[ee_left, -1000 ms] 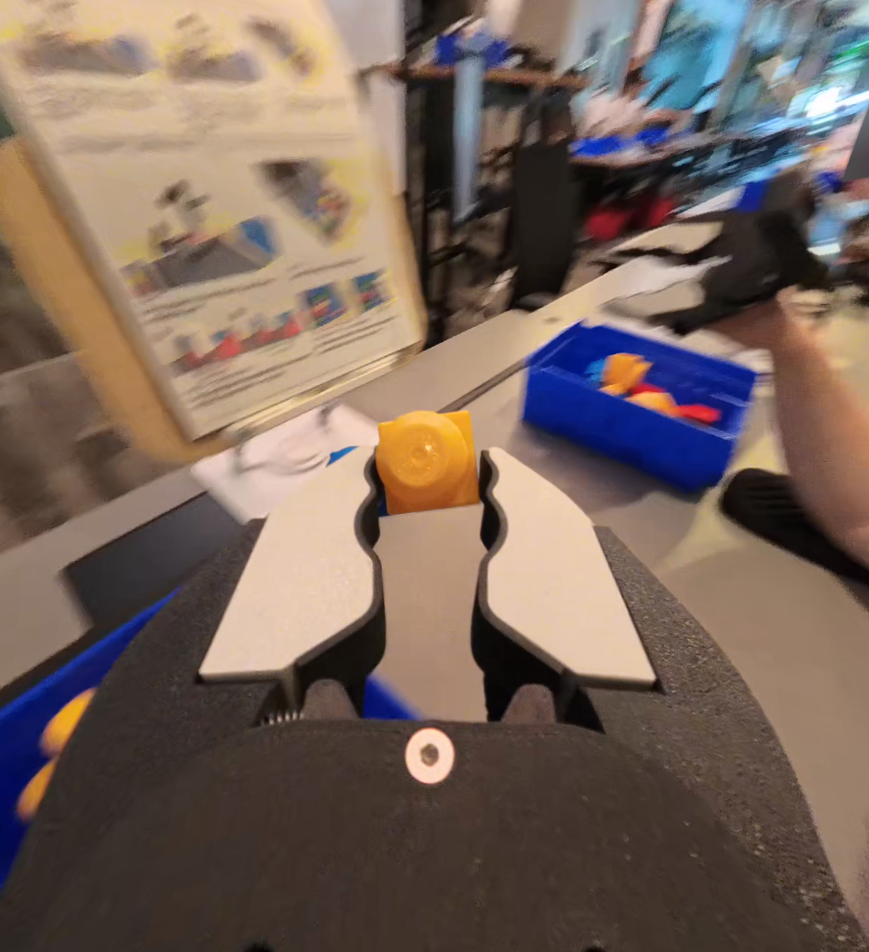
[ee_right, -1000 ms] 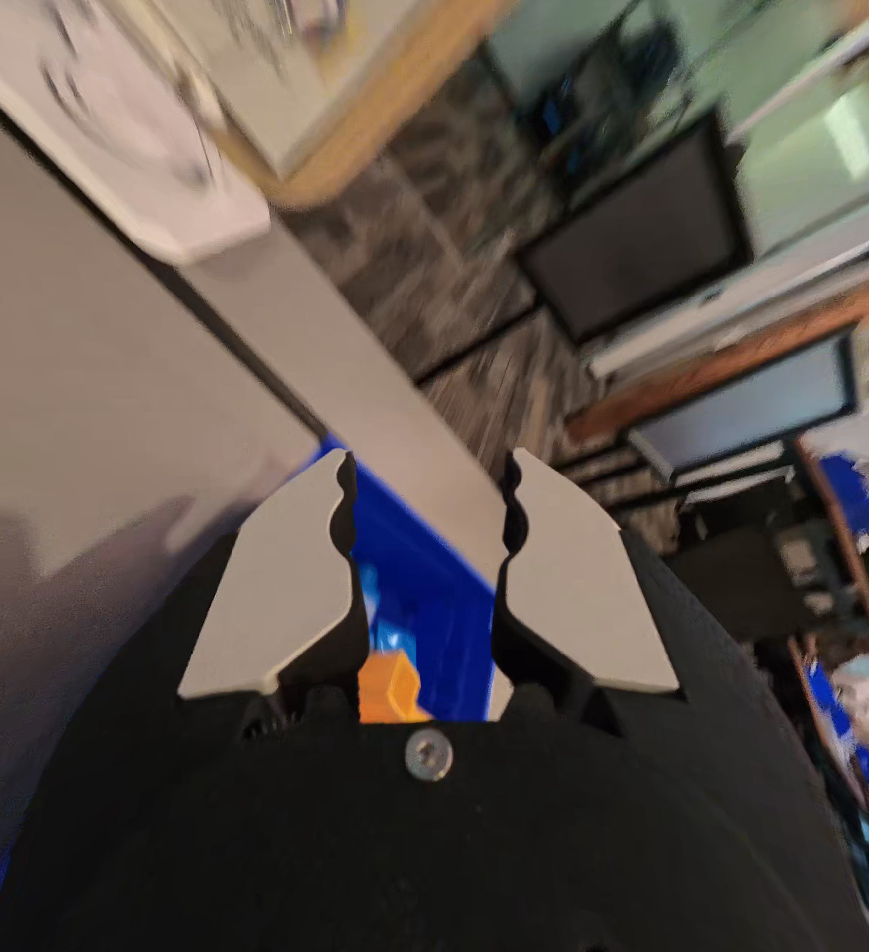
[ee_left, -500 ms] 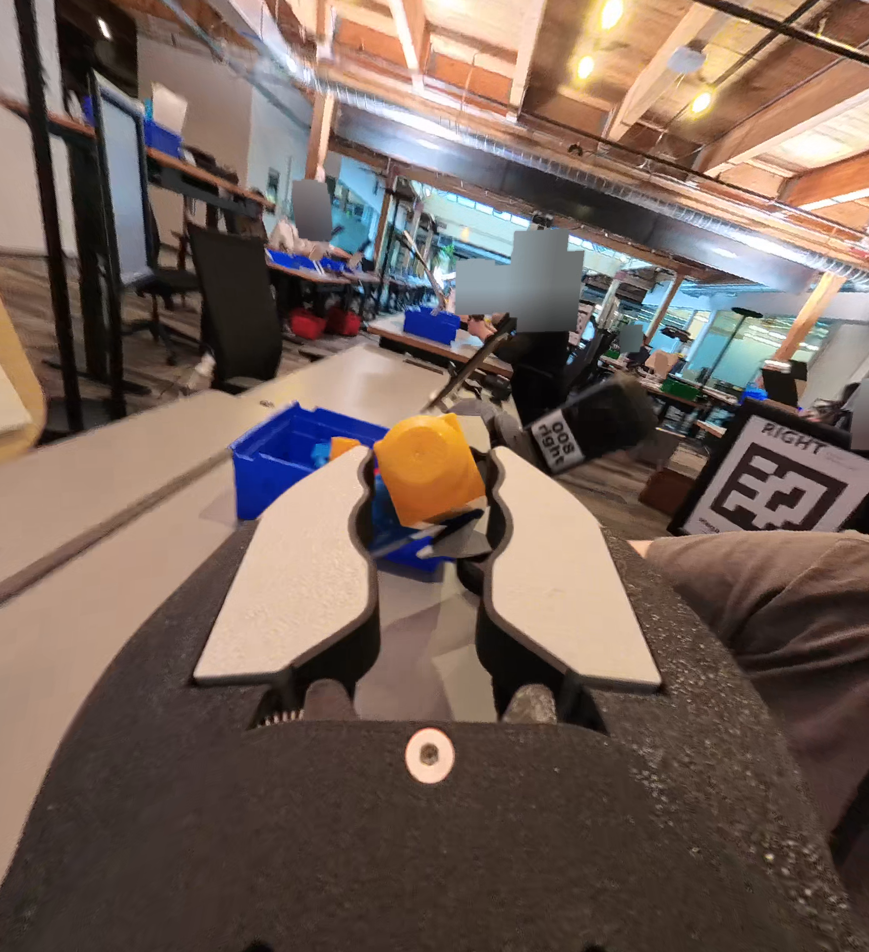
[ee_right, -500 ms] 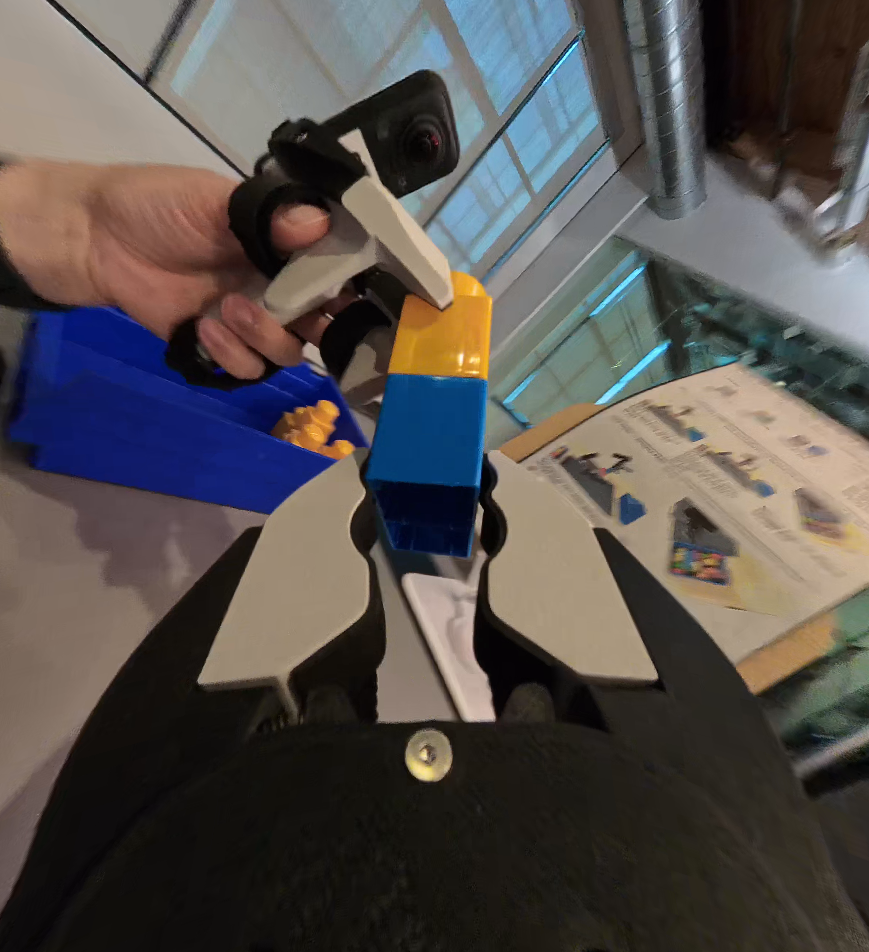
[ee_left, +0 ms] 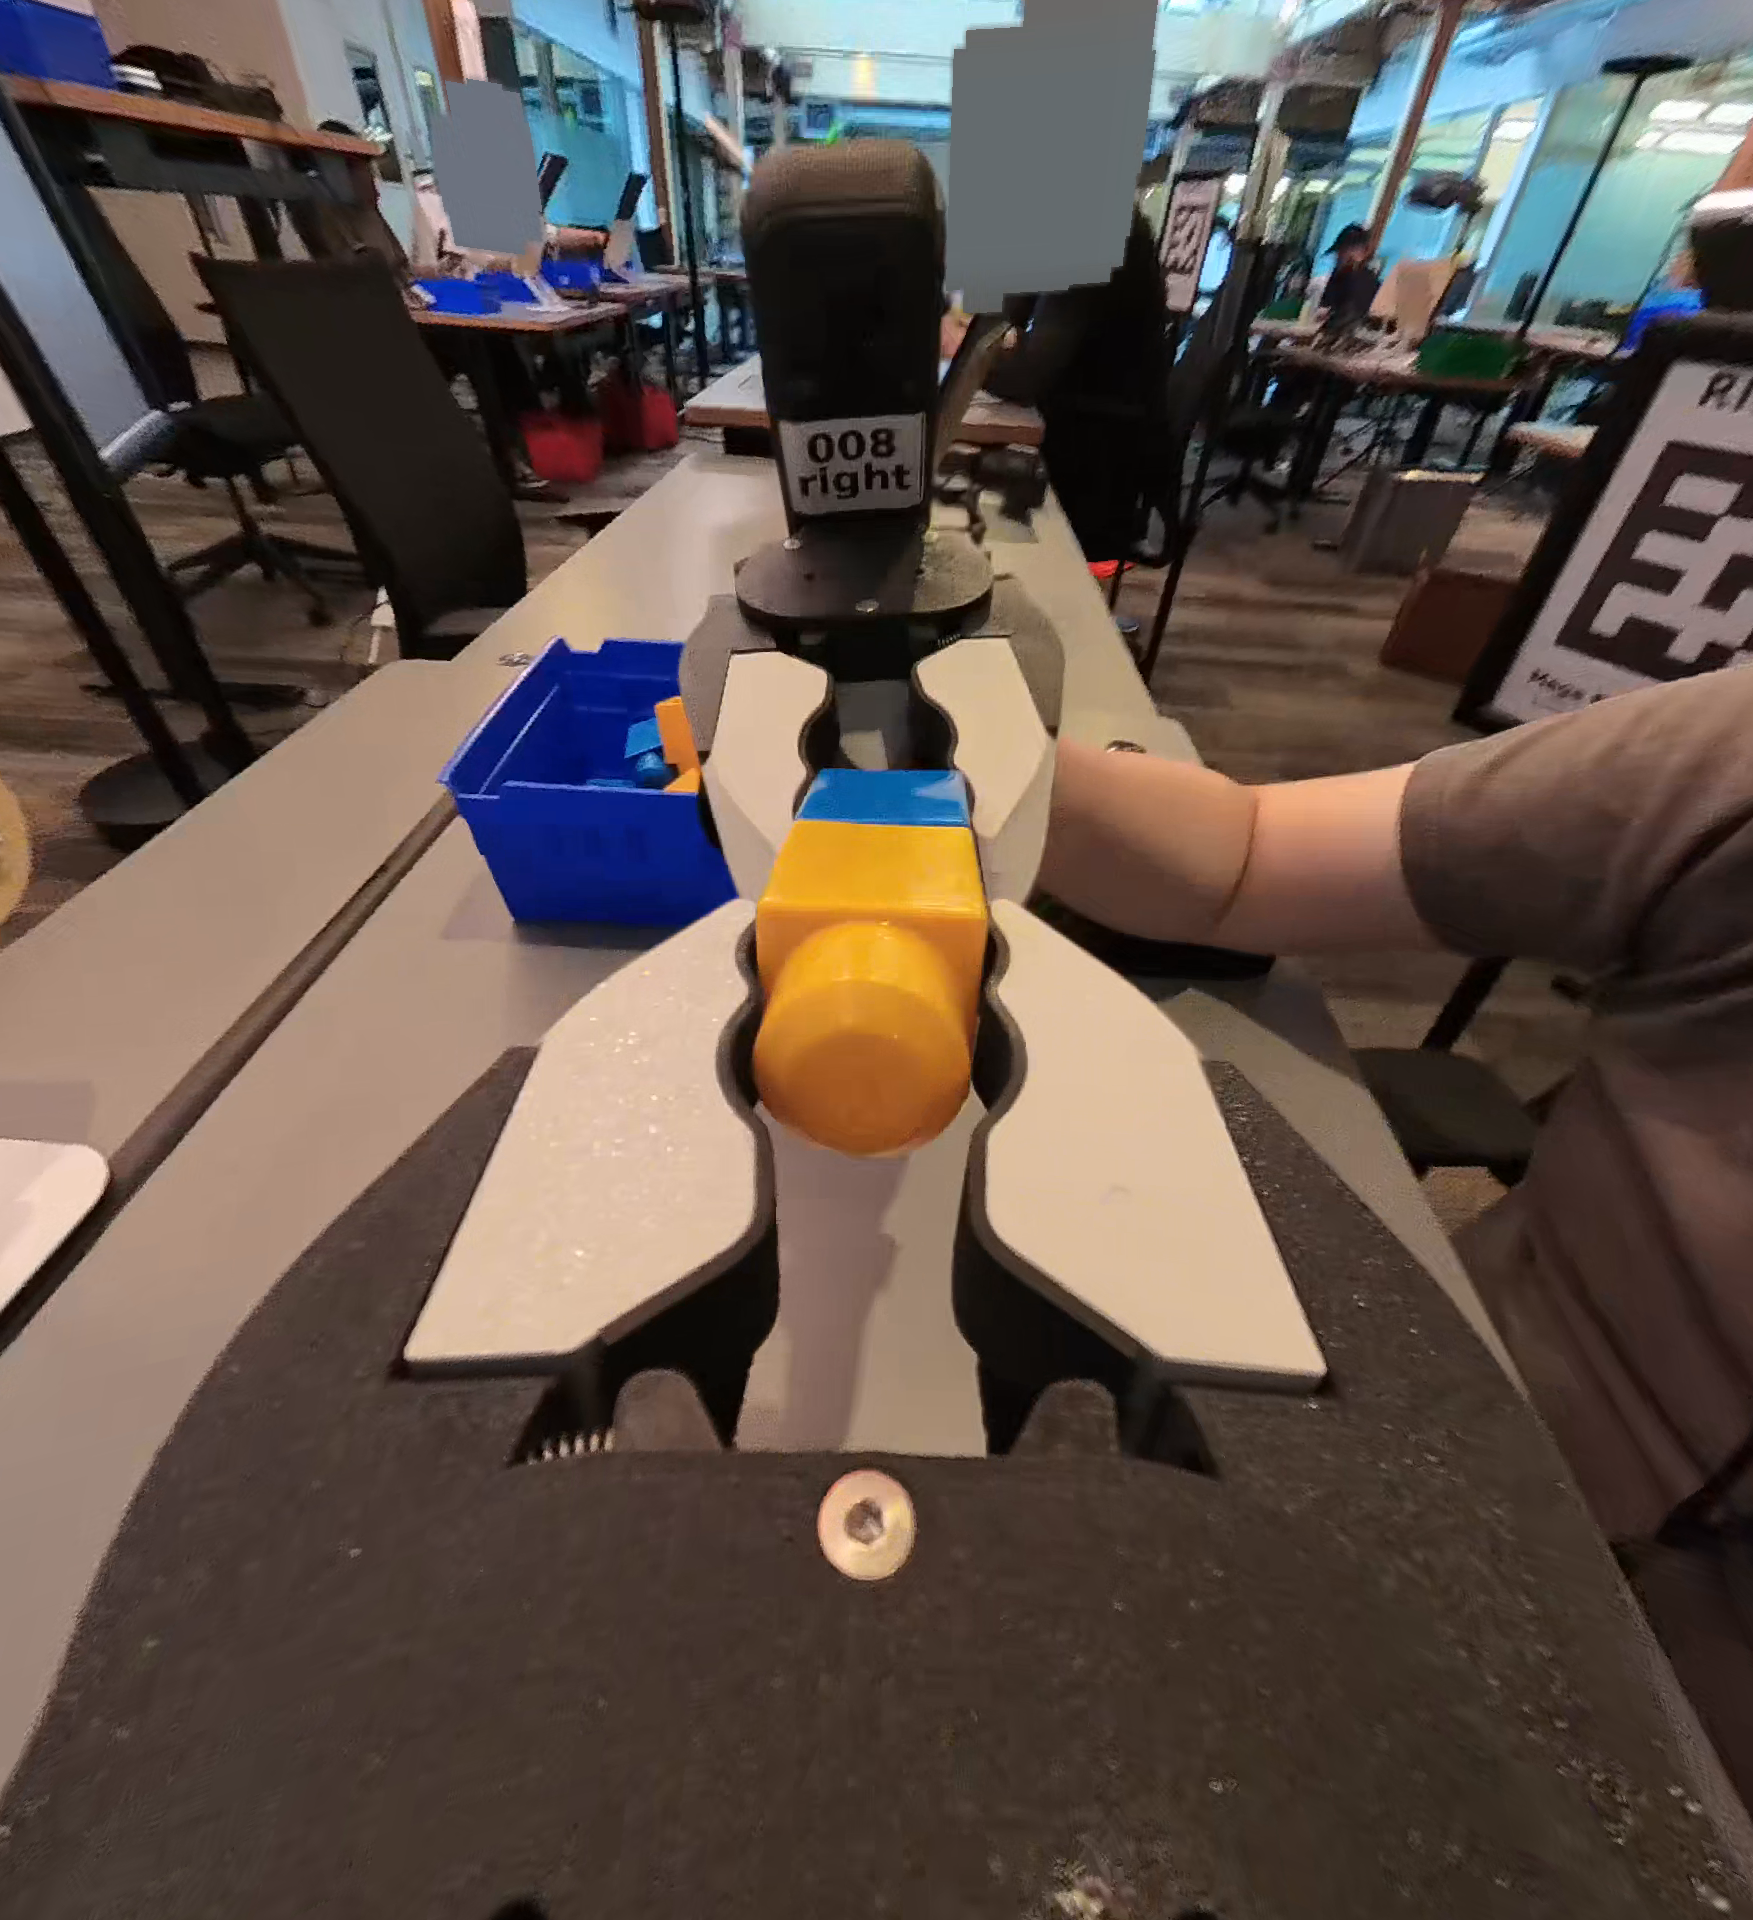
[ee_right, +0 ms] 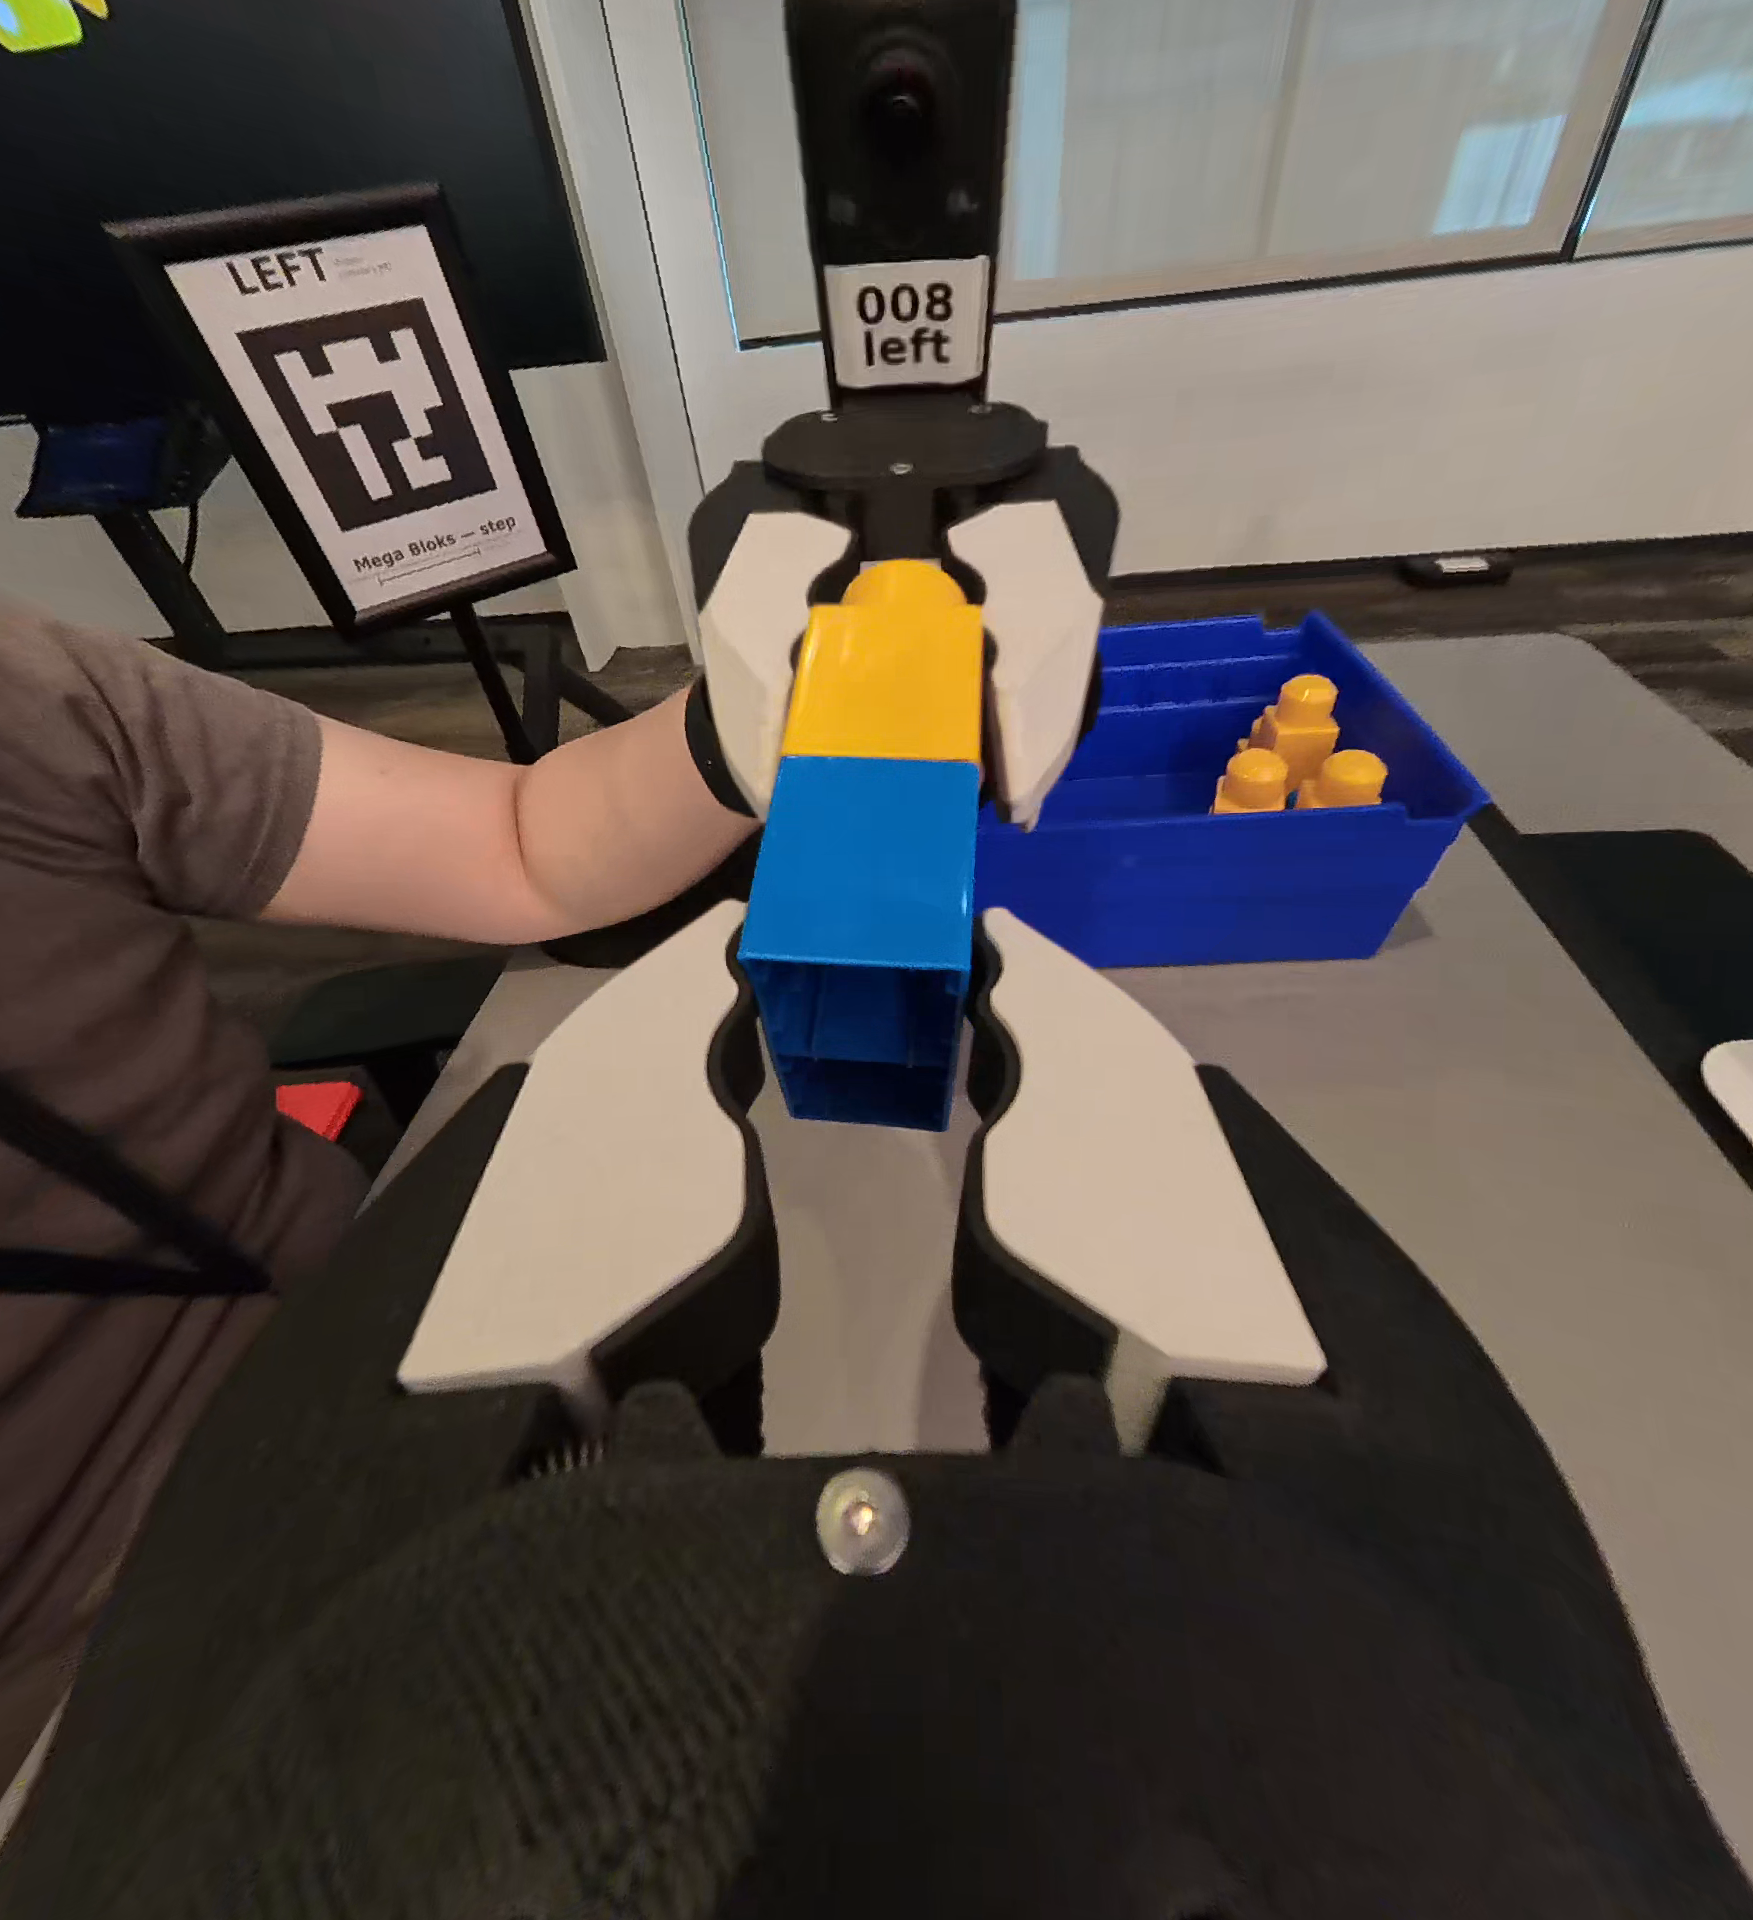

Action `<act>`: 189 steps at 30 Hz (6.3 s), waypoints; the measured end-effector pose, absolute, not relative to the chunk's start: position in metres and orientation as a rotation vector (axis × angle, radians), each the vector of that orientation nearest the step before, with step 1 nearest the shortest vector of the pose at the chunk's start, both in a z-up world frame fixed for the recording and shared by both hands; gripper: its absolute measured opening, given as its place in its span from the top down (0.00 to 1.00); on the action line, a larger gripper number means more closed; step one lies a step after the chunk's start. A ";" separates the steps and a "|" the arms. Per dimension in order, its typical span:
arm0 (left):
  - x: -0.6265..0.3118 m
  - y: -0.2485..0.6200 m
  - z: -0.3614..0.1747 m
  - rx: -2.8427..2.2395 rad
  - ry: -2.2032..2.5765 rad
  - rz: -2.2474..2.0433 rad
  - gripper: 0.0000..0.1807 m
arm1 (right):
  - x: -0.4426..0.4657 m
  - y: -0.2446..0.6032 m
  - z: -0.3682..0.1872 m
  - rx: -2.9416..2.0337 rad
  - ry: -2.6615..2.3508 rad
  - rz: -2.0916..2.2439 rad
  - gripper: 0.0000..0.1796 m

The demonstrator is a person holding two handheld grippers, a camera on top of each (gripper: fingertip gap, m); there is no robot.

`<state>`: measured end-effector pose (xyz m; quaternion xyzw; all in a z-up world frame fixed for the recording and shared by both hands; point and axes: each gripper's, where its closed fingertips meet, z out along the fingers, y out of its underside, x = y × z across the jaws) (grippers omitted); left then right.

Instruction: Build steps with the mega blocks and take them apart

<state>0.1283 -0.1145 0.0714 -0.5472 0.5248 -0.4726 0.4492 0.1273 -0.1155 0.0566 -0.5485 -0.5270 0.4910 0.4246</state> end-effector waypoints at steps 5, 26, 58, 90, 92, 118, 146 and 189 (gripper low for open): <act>0.099 -0.102 0.112 -1.286 1.125 -1.170 0.80 | 0.148 -0.105 0.047 -1.427 -1.370 1.192 0.79; 0.108 -0.114 0.087 -1.443 1.224 -1.271 0.80 | 0.467 0.017 -0.002 -2.211 -0.602 0.032 0.68; -0.085 -0.009 0.105 -1.716 0.567 -0.559 0.71 | 0.457 -0.050 -0.028 -2.377 -0.976 0.050 0.79; -0.112 0.054 -0.090 -2.389 0.837 0.115 0.79 | 0.476 0.004 -0.038 -2.420 -0.794 -0.334 0.73; -0.125 0.051 -0.073 -2.352 0.825 0.175 0.79 | 0.472 0.006 -0.037 -2.410 -0.810 -0.353 0.74; 0.102 -0.096 0.117 -1.414 0.942 -1.223 0.59 | 0.120 -0.104 0.088 -1.163 -1.131 0.732 0.80; 0.069 -0.120 0.130 -1.360 1.114 -1.221 0.80 | 0.450 -0.003 -0.031 -2.392 -0.574 0.385 0.79; -0.053 -0.056 0.108 -1.735 0.833 -0.578 0.60 | 0.482 -0.048 -0.050 -2.484 -0.812 0.206 0.79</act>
